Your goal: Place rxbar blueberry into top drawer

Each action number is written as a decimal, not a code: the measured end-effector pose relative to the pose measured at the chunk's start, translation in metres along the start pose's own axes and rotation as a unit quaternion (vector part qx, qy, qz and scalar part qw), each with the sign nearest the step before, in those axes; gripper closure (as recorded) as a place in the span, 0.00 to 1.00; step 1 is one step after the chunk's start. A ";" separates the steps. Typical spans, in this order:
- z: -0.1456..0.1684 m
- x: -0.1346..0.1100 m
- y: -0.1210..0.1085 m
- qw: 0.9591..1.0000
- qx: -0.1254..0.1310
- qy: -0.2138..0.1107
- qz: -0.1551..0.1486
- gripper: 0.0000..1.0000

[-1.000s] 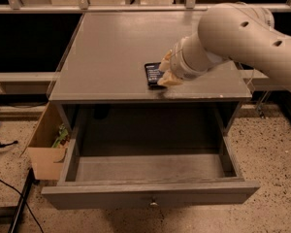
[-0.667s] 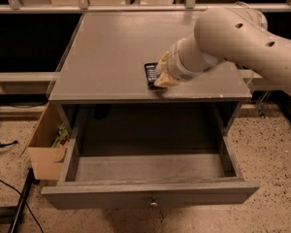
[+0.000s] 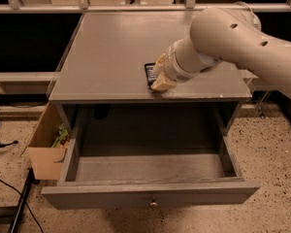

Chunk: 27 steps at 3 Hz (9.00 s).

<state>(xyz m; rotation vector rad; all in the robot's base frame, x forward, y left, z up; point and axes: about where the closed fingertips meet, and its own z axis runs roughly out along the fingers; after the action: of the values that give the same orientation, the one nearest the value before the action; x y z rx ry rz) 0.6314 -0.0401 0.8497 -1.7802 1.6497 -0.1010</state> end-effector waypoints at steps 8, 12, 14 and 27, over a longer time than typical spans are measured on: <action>-0.003 -0.010 0.001 1.000 -0.012 -0.002 -0.023 1.00; -0.158 -0.001 0.026 0.982 0.008 -0.098 -0.162 1.00; -0.158 -0.003 0.038 0.978 -0.003 -0.108 -0.181 1.00; 0.025 0.065 0.138 0.938 0.066 -0.091 -0.327 1.00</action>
Offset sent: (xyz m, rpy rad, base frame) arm -0.0015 -0.0036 -0.0123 -0.0298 0.0460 0.0130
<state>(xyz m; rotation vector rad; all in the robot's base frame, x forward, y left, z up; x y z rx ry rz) 0.5390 -0.0810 0.7325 -2.0900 0.8483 -0.3256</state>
